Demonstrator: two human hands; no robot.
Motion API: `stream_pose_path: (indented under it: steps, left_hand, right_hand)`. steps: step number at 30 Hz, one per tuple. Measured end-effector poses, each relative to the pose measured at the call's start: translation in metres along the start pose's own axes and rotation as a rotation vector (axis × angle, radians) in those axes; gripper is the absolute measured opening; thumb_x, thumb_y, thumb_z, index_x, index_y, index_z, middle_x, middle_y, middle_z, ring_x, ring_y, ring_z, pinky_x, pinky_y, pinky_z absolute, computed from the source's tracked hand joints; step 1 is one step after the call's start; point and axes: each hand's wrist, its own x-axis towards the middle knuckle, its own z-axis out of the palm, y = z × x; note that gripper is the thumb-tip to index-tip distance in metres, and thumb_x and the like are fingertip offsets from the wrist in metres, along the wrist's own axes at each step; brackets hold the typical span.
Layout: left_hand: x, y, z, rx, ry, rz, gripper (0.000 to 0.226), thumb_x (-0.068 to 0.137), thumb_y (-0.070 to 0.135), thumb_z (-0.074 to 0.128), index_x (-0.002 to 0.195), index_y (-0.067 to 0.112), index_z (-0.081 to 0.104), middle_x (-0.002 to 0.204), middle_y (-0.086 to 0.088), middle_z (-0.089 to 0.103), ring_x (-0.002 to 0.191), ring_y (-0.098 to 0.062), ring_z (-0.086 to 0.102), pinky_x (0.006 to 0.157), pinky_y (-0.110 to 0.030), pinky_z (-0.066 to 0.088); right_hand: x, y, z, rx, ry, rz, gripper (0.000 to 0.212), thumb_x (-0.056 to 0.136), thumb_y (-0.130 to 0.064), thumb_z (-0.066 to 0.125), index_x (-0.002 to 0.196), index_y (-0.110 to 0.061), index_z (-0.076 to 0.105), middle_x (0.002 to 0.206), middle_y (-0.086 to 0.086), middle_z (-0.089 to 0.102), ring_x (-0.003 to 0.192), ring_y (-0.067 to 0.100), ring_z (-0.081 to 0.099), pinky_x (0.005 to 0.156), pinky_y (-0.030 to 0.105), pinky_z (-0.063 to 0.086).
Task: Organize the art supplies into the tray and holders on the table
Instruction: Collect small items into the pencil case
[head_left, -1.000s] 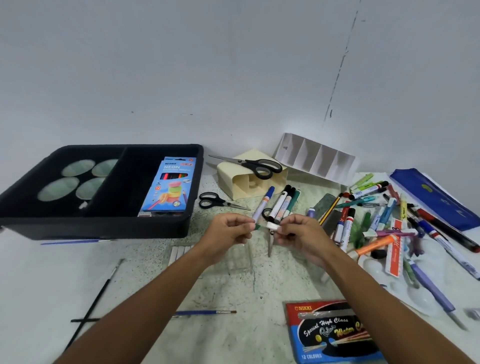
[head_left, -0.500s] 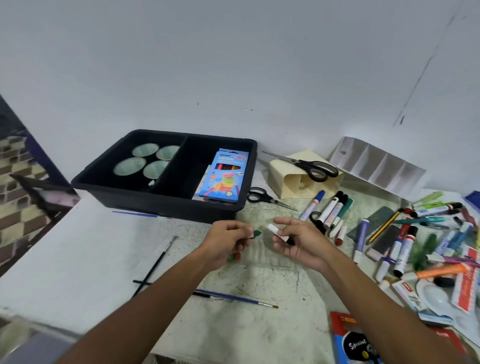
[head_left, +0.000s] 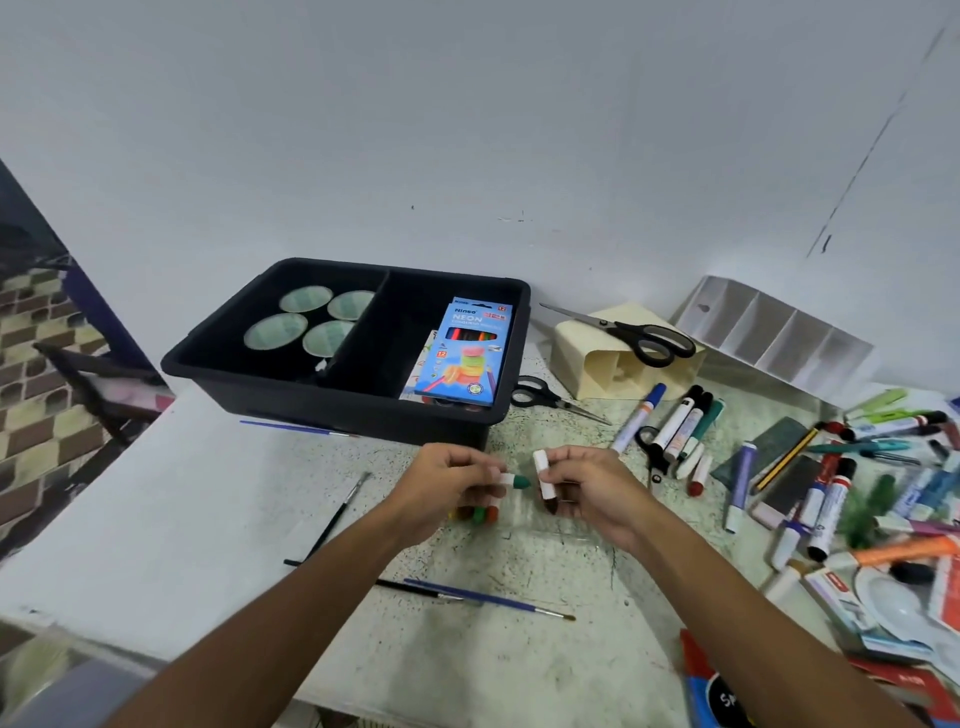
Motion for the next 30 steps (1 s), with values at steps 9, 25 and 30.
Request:
stream_pose_path:
  steps: [9, 25, 30]
  left_hand:
    - [0.005, 0.004, -0.005, 0.260, -0.026, 0.047, 0.018, 0.075, -0.010, 0.074, 0.086, 0.004, 0.072, 0.092, -0.015, 0.073, 0.080, -0.020, 0.068, 0.075, -0.031, 0.059]
    - [0.017, 0.020, -0.001, 0.864, -0.219, 0.110, 0.022, 0.081, 0.001, 0.068, 0.075, 0.022, 0.072, 0.080, 0.003, 0.068, 0.073, -0.011, 0.064, 0.059, -0.020, 0.052]
    - [0.022, 0.024, 0.010, 0.959, -0.321, 0.092, 0.028, 0.086, 0.002, 0.052, 0.076, 0.018, 0.073, 0.072, 0.004, 0.064, 0.063, -0.005, 0.057, 0.052, -0.013, 0.042]
  right_hand:
    - [-0.001, -0.002, 0.005, -0.102, 0.110, -0.045, 0.019, 0.079, 0.012, 0.063, 0.080, -0.005, 0.070, 0.061, 0.011, 0.066, 0.045, 0.015, 0.053, 0.041, 0.021, 0.038]
    - [0.007, 0.006, 0.015, -0.338, 0.143, -0.165, 0.016, 0.079, 0.013, 0.067, 0.085, -0.002, 0.065, 0.059, 0.013, 0.065, 0.044, 0.020, 0.058, 0.042, 0.025, 0.045]
    - [0.008, 0.007, 0.015, -0.380, 0.158, -0.155, 0.014, 0.080, 0.010, 0.067, 0.085, -0.002, 0.066, 0.063, 0.017, 0.067, 0.046, 0.021, 0.058, 0.045, 0.027, 0.046]
